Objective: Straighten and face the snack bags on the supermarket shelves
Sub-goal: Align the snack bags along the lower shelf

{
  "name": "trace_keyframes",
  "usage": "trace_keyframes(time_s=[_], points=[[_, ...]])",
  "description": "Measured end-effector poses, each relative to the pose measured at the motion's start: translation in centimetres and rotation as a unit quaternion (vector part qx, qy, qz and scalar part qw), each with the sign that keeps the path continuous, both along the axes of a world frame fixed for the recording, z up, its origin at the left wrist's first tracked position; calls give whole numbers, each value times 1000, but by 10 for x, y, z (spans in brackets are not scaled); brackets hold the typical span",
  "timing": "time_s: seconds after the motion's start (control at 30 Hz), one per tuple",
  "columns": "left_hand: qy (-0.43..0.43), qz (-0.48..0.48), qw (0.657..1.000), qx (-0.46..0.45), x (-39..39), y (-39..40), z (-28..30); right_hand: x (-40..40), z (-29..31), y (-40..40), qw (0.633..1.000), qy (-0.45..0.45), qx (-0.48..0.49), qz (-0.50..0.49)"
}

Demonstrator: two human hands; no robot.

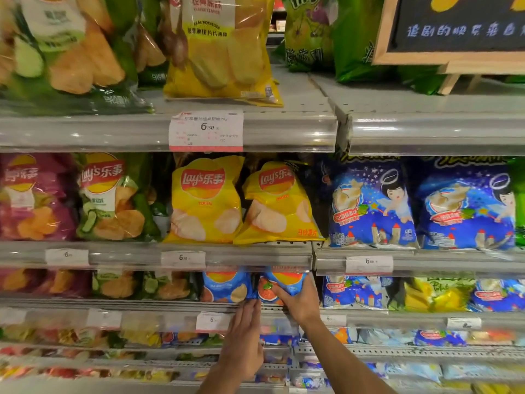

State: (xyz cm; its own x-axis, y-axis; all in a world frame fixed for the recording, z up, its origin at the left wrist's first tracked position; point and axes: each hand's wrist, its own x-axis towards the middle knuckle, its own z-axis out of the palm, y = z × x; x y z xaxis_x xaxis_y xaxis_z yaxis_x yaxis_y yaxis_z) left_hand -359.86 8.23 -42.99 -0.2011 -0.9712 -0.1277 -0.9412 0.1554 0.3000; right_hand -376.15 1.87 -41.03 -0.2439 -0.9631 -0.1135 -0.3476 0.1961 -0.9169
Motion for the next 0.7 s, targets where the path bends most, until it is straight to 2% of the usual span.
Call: trace_keyframes(time_s=[0.13, 0.33, 0.7], points=[[11, -2, 1000, 2, 1, 0, 4, -3, -8, -14, 998, 29, 59, 23], [19, 4, 1000, 12, -1, 0, 6, 8, -12, -29, 978, 136, 149, 49], [13, 6, 1000, 7, -3, 4, 7, 8, -16, -8, 987, 137, 59, 56]])
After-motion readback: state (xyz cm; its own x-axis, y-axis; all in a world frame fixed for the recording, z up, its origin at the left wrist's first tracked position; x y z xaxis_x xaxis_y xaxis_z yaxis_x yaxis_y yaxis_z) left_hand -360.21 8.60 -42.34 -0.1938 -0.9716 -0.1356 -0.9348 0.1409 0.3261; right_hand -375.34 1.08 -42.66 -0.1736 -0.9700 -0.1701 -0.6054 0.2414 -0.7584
